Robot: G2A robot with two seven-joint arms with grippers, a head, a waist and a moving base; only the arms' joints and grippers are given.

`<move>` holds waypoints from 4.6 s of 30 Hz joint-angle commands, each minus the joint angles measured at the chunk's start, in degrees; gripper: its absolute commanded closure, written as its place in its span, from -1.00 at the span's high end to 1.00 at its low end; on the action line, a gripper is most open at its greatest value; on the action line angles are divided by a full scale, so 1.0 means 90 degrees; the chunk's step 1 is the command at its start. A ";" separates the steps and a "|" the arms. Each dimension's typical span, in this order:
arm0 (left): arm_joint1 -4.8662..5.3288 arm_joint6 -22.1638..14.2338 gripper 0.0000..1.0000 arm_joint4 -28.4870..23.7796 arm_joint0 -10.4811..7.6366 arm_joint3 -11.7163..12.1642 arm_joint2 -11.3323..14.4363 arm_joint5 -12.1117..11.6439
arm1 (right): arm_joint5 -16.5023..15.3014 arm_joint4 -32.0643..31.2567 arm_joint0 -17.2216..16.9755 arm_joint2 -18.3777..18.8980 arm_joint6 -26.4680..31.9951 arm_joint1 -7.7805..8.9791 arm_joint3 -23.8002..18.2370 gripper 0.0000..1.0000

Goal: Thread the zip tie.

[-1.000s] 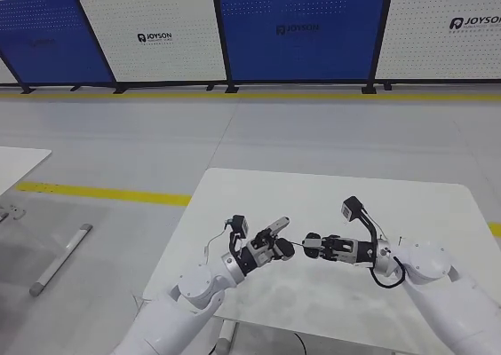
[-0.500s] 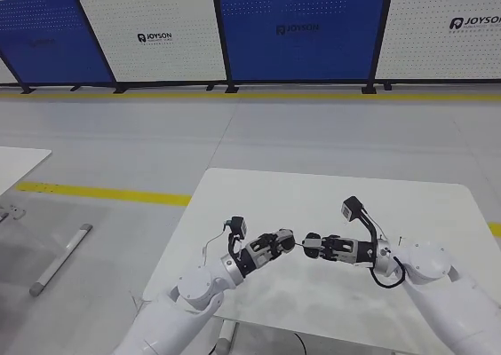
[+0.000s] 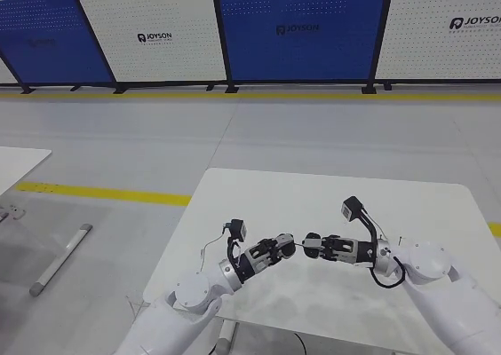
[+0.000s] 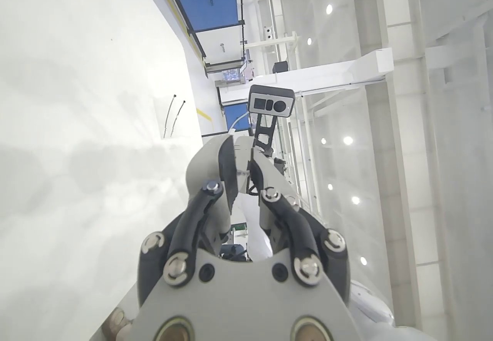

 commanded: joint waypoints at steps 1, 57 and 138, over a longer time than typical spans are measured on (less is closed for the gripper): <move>0.0004 -0.0032 1.00 0.0045 0.0035 -0.0012 -0.0001 -0.0064 | 0.0000 0.0000 0.0000 0.0000 0.0000 0.0000 0.0000 -1.00; -0.0075 0.1555 -1.00 0.0660 0.0135 -0.0276 0.0030 0.0543 | 0.0730 -0.0734 -0.0645 0.1153 -0.0099 0.0364 -0.0888 1.00; -0.0243 0.1849 -1.00 0.1677 0.0340 -0.0355 -0.0155 0.1091 | 0.0942 -0.0767 -0.1338 0.1835 -0.0218 0.0562 -0.1530 1.00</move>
